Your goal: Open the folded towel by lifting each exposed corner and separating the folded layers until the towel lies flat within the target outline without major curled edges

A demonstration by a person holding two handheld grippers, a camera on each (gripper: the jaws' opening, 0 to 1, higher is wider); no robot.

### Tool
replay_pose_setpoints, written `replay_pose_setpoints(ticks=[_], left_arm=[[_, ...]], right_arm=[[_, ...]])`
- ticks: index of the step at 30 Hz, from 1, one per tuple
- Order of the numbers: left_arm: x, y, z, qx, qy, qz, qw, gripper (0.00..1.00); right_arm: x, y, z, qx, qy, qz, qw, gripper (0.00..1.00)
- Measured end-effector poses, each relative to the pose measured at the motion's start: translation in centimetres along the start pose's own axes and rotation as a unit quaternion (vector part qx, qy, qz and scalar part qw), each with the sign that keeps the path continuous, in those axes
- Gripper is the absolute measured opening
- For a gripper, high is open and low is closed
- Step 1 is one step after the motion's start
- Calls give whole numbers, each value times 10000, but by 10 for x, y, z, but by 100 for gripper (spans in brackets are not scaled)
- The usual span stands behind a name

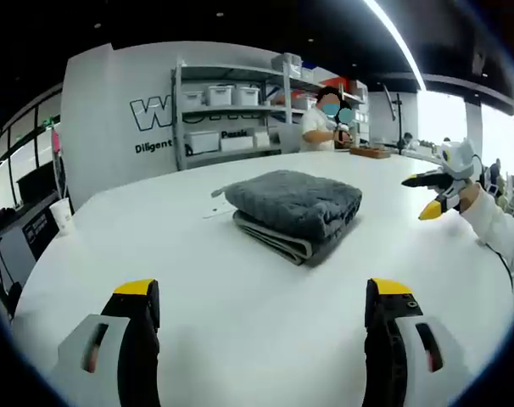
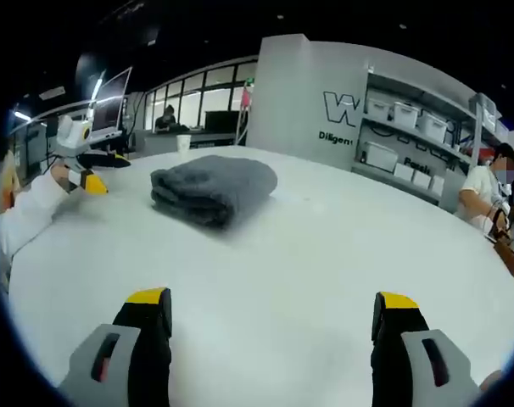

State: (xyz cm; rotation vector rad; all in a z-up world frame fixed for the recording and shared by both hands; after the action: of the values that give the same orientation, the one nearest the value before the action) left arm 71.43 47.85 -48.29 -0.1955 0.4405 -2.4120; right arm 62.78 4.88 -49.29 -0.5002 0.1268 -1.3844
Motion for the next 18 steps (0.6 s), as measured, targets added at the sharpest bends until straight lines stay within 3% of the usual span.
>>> replay_pose_setpoints(ticks=[18], left_arm=[[-3, 0, -2, -86, 0, 96, 9999, 100]], right_arm=[[-4, 1, 9, 105, -193, -68, 9997, 99]])
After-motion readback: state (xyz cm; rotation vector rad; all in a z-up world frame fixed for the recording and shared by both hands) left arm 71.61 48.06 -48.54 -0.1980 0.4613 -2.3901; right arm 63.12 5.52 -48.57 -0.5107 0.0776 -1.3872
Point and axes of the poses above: the point that each gripper's makers call its tool centre point, and the gripper's own axes: y roughly forward along the fingers, x roughly to its right, z roughly out of its top, the point moved 10 cm from there along -y, roughly backward along the fingers, and after that the axes turned 10 degrees about -z, right-handed, at the moved point
